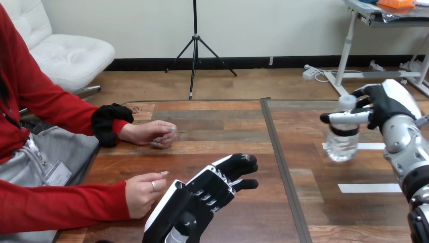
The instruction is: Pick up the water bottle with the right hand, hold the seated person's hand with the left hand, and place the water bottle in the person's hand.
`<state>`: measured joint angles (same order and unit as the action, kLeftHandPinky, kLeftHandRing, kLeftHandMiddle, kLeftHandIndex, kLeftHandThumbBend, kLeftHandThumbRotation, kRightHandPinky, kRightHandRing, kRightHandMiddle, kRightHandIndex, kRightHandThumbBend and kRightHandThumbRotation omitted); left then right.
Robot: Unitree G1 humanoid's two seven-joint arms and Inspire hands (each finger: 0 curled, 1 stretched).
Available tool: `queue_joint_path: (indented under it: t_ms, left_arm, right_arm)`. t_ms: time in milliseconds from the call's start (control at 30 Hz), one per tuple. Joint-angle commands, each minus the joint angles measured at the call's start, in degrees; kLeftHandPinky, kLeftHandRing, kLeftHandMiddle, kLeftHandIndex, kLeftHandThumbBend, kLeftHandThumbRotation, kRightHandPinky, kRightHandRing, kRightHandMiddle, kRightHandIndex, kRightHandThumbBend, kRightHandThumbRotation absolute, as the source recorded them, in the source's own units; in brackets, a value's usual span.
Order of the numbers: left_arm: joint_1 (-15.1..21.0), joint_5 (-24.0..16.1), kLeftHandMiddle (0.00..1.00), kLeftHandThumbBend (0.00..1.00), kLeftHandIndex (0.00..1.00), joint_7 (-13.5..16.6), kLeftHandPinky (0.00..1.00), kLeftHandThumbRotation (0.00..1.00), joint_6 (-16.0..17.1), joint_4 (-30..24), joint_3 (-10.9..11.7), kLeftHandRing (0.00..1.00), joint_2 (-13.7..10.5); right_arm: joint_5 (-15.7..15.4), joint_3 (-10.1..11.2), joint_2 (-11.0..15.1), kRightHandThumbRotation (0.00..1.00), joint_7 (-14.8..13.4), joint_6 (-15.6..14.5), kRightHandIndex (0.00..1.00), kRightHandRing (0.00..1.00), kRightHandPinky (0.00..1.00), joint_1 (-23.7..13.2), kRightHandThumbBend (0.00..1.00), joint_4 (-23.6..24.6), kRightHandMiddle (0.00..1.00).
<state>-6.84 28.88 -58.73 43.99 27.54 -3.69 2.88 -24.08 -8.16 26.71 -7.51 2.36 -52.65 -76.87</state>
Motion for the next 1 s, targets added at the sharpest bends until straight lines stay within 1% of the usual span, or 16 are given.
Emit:
queue_joint_path:
  t_ms: [0, 267, 433, 533, 967]
  left_arm:
    - [0.7, 1.2, 0.88, 1.00, 0.83, 0.2, 0.82, 0.83, -0.5, -3.0, -0.5, 0.90, 1.7]
    - [1.0, 1.6, 0.87, 1.00, 0.83, -0.5, 0.83, 0.82, -1.1, -2.8, -0.4, 0.90, 1.8]
    - [1.4, 1.7, 0.87, 1.00, 0.83, -1.0, 0.83, 0.81, -0.8, -2.2, -0.2, 0.90, 2.1]
    - [1.6, 1.8, 0.87, 1.00, 0.83, -1.1, 0.83, 0.80, -1.1, -2.1, -0.2, 0.90, 2.1]
    - [2.4, 1.4, 0.87, 1.00, 0.83, -1.2, 0.81, 0.81, -0.8, -1.6, -0.2, 0.89, 2.3]
  right_arm:
    - [0.6, 0.4, -1.1, 0.05, -1.8, 1.5, 0.53, 0.58, 0.48, -2.9, 0.95, 0.4, 0.62]
    - [0.7, 0.5, -1.3, 0.01, -2.1, 2.2, 0.49, 0.60, 0.49, -2.5, 0.92, 0.4, 0.62]
    - [0.7, 0.5, -1.3, 0.00, -2.4, 3.1, 0.47, 0.59, 0.49, -2.1, 0.90, 0.5, 0.60]
    - [0.7, 0.5, -1.1, 0.00, -2.6, 3.7, 0.46, 0.56, 0.48, -1.9, 0.90, 0.6, 0.58]
    - [1.7, 1.0, -0.9, 0.00, -2.3, 5.1, 0.47, 0.56, 0.48, -1.2, 0.88, 1.0, 0.57]
